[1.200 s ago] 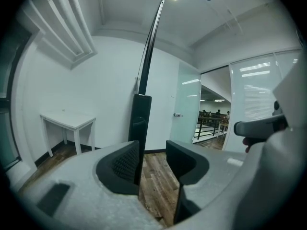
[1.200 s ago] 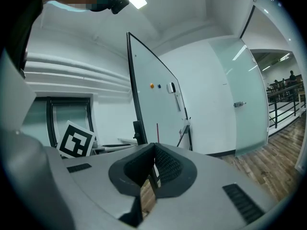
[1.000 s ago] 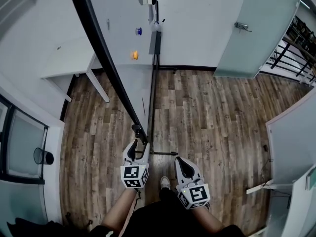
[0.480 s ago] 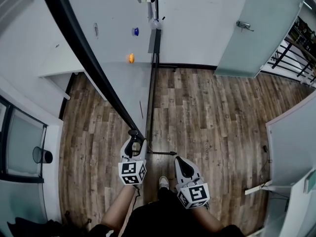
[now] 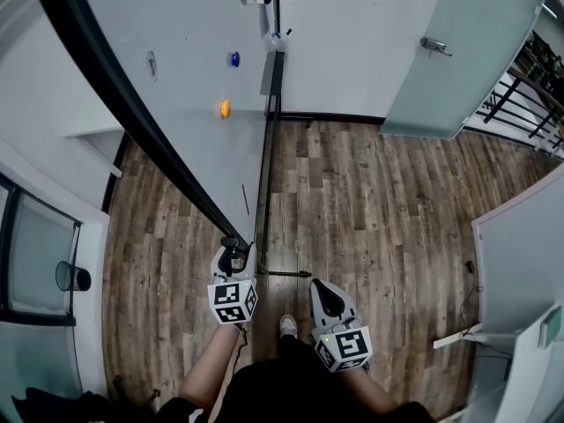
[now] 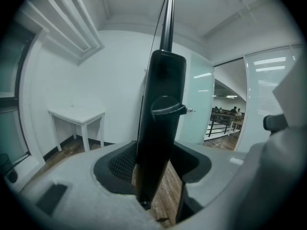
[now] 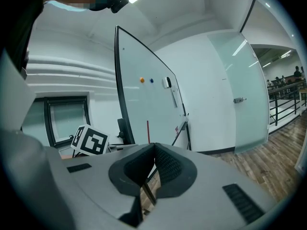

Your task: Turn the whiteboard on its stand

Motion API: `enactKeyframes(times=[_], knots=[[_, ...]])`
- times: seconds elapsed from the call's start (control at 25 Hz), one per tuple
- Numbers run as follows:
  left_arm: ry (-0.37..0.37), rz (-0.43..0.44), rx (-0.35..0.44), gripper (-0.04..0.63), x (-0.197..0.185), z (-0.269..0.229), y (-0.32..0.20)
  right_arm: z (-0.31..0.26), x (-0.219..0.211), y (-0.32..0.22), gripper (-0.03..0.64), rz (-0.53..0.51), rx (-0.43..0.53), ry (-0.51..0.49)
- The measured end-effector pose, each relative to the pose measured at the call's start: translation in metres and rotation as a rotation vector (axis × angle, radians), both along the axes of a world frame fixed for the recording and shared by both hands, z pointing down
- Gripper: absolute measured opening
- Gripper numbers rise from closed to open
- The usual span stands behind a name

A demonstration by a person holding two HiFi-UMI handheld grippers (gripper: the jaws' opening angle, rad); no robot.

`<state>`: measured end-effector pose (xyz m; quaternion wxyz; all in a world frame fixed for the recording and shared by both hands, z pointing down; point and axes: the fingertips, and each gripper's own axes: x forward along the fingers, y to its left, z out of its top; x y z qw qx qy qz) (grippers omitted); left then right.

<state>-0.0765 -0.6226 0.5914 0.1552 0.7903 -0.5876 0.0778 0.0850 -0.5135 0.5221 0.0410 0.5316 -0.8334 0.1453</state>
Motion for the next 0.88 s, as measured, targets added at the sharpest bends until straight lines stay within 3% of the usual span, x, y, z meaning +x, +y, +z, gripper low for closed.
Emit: enactKeyframes(times=[0.48,0.88], knots=[[-0.065,0.006,0.05,0.207,0.003,-0.003,0.006,-0.001,-0.001,0.01,0.011,-0.022,-0.002,0.001],[-0.064,0.008,0.063,0.206,0.004,-0.004,0.025,-0.005,-0.007,0.034,0.011,-0.015,0.001,0.002]])
